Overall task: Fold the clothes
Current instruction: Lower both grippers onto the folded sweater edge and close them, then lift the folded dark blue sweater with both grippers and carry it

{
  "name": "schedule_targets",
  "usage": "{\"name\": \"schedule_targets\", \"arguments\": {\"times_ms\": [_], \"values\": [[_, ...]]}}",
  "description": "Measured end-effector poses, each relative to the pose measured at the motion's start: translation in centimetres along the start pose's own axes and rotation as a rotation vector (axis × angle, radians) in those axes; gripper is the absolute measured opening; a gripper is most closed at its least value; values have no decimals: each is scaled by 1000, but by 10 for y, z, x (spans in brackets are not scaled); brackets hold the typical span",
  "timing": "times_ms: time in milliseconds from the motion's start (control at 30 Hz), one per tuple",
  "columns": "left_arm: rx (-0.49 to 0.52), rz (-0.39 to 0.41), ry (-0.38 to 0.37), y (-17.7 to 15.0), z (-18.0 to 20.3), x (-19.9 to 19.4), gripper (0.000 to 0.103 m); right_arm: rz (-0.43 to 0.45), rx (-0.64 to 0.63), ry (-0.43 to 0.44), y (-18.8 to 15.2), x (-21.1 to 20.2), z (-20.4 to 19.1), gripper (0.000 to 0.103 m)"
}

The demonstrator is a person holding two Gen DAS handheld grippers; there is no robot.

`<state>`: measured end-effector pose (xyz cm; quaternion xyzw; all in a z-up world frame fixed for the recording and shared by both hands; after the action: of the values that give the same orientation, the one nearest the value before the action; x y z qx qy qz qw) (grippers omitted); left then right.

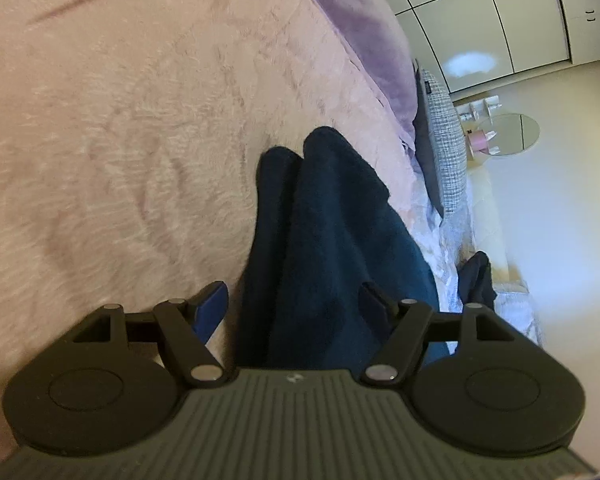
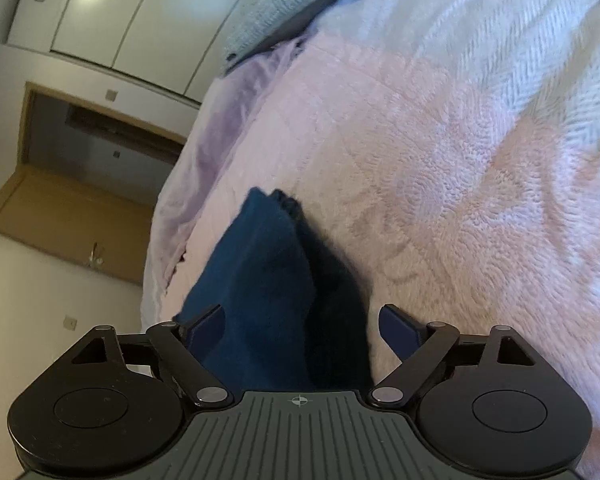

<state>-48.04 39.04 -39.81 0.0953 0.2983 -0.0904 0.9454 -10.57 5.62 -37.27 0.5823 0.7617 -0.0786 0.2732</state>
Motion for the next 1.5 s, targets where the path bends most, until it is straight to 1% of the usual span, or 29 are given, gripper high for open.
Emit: {"name": "schedule_targets", "arguments": {"times_ms": [100, 167, 233, 267, 367, 467, 600, 633, 700, 733, 767, 867, 933, 1000, 1033, 1100, 1167, 1300, 1500], "values": [[4, -24, -35, 5, 1, 10, 66, -21, 24, 22, 3, 12, 6, 88], [21, -45, -45, 4, 3, 15, 53, -35, 32, 34, 6, 19, 9, 89], [37, -60, -52, 3, 4, 19, 45, -42, 37, 36, 10, 25, 11, 90], [35, -59, -56, 2, 2, 19, 43, -46, 38, 41, 12, 26, 12, 90], [24, -56, -67, 0, -4, 17, 40, -65, 34, 55, 14, 28, 14, 91], [21, -57, -64, 0, -3, 21, 40, -73, 35, 72, 13, 30, 18, 93], [31, -68, -65, 2, -2, 25, 40, -101, 5, 87, 14, 47, 13, 93], [32, -72, -70, 3, -2, 26, 37, -109, -6, 86, 14, 52, 11, 93], [19, -86, -101, 5, -5, 29, 31, -124, -25, 73, 14, 60, 7, 82], [12, -93, -117, 6, -7, 30, 28, -137, -24, 77, 16, 64, 6, 71], [14, -98, -132, 7, -7, 31, 27, -149, -19, 85, 18, 67, 7, 64], [23, -115, -178, 11, -8, 32, 25, -179, -2, 129, 21, 69, 14, 52], [28, -122, -198, 13, -7, 33, 24, -198, -8, 148, 21, 69, 16, 49], [30, -124, -205, 15, -5, 33, 23, -213, 22, 162, 22, 69, 21, 46], [32, -125, -208, 16, -3, 33, 22, -221, 32, 162, 23, 68, 20, 44], [15, -127, -213, 21, 2, 26, 21, -231, 27, 129, 25, 63, 8, 41], [6, -123, -189, 29, 9, 19, 20, -241, 28, 109, 29, 58, -7, 38], [-49, -122, -131, 47, 30, 0, 19, -282, 47, 92, 38, 51, -48, 36], [-103, -67, -89, 68, 66, -53, 19, -331, 100, 130, 55, 54, -103, 35]]}}
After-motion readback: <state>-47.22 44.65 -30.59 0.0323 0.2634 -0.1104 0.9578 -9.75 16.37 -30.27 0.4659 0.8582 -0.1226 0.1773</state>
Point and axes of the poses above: each gripper's, at about its wrist camera, not at the fingertips, and x roughly the way its jaws point, z to its right, y to its top, the point moved 1 cm from there along x, roughly the way its jaws point, and after that the axes turned 8 degrees about -z, right-handed, at the moved point
